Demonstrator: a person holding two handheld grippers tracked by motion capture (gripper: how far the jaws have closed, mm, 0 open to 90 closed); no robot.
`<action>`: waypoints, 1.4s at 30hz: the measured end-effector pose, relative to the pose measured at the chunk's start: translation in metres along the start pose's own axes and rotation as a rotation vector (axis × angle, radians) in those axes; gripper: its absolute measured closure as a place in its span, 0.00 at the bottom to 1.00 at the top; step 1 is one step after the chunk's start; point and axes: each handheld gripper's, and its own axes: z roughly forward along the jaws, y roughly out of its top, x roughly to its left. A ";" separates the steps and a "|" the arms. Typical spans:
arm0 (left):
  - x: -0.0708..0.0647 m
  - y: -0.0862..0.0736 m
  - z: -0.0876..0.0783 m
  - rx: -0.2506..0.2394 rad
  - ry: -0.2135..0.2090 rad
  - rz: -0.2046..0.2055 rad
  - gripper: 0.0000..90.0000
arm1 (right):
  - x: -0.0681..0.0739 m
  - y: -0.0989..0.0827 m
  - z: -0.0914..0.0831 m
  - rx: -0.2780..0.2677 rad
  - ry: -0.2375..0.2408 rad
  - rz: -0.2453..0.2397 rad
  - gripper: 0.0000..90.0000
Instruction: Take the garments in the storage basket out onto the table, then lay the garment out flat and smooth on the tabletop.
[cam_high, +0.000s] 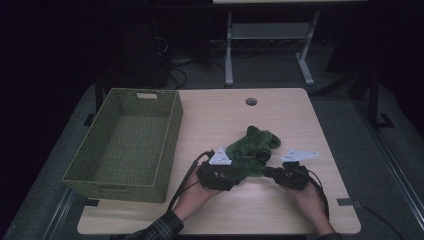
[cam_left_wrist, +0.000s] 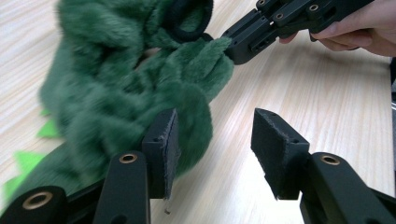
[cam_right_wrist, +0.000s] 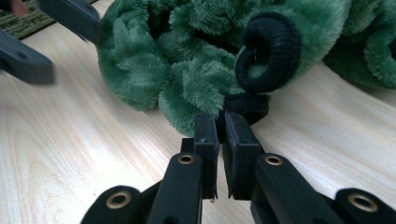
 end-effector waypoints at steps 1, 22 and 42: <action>-0.001 0.000 0.004 0.001 -0.001 0.002 0.56 | 0.000 0.000 0.000 0.000 0.001 0.000 0.94; 0.007 0.001 0.052 0.087 0.079 0.072 0.47 | 0.002 0.000 -0.007 -0.012 0.019 -0.025 0.95; 0.019 0.008 0.008 -0.017 0.028 -0.037 0.89 | -0.011 -0.004 -0.019 -0.025 -0.023 -0.003 0.95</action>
